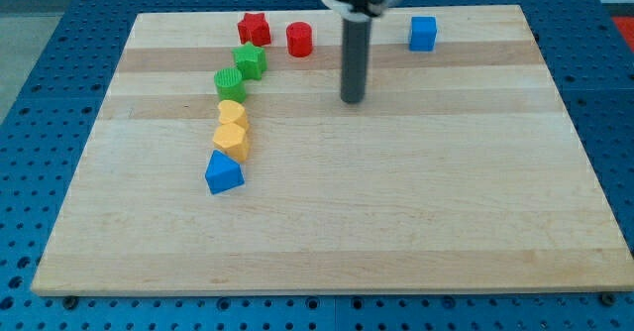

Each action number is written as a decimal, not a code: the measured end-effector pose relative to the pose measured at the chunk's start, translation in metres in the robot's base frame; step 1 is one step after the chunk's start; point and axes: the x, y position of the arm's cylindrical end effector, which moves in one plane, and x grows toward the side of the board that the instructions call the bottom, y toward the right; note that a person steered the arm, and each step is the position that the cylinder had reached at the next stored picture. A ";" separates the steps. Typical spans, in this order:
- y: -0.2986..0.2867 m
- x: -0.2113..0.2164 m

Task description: Push the red circle slightly right and down

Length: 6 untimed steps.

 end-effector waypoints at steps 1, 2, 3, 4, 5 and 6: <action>0.005 -0.088; -0.042 -0.125; -0.082 -0.123; -0.084 -0.099; -0.080 -0.058; -0.046 -0.018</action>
